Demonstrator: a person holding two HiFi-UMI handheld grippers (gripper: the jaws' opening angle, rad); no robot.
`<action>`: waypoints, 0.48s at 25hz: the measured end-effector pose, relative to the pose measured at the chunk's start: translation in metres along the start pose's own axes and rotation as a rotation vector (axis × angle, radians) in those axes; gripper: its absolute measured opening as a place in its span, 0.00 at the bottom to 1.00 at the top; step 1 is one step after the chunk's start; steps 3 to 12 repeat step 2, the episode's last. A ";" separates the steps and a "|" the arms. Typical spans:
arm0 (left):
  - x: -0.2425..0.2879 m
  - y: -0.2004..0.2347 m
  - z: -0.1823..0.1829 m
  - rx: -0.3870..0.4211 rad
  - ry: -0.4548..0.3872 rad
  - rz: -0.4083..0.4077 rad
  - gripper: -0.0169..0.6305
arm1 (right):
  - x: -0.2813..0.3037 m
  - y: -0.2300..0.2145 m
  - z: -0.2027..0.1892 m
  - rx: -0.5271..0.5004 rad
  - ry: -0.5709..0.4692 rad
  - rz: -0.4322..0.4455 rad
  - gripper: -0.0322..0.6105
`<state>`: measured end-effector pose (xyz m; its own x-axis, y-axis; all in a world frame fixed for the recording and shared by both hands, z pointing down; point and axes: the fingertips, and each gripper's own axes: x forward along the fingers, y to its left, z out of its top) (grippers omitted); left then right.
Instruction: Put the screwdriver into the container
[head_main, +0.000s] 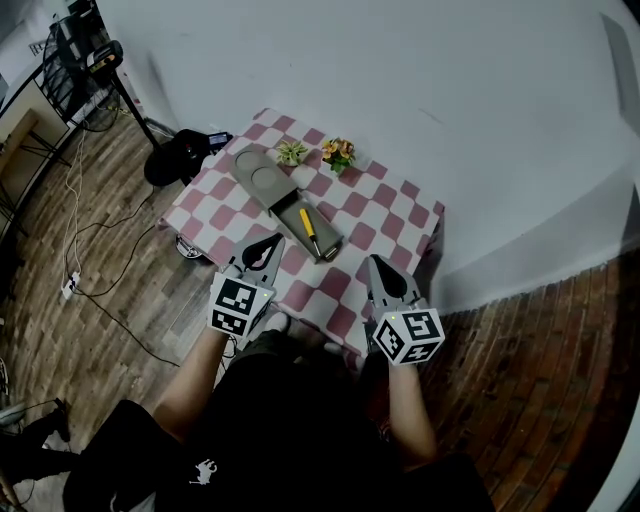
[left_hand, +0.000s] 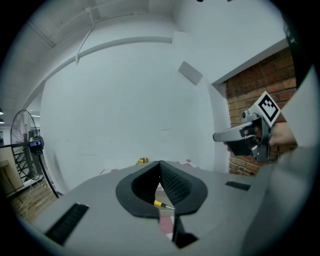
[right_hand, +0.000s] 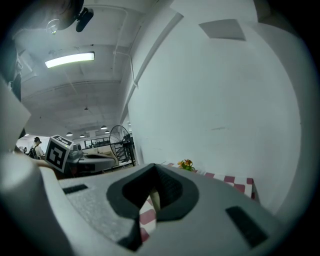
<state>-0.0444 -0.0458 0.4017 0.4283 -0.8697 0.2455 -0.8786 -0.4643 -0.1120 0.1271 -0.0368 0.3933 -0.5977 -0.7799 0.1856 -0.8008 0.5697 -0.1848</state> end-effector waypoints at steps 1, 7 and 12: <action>0.001 0.001 0.000 -0.002 -0.001 -0.001 0.03 | 0.001 0.000 0.000 -0.001 0.000 0.000 0.05; 0.001 0.002 0.000 -0.004 -0.002 -0.003 0.03 | 0.003 0.001 0.000 -0.001 0.001 -0.001 0.05; 0.001 0.002 0.000 -0.004 -0.002 -0.003 0.03 | 0.003 0.001 0.000 -0.001 0.001 -0.001 0.05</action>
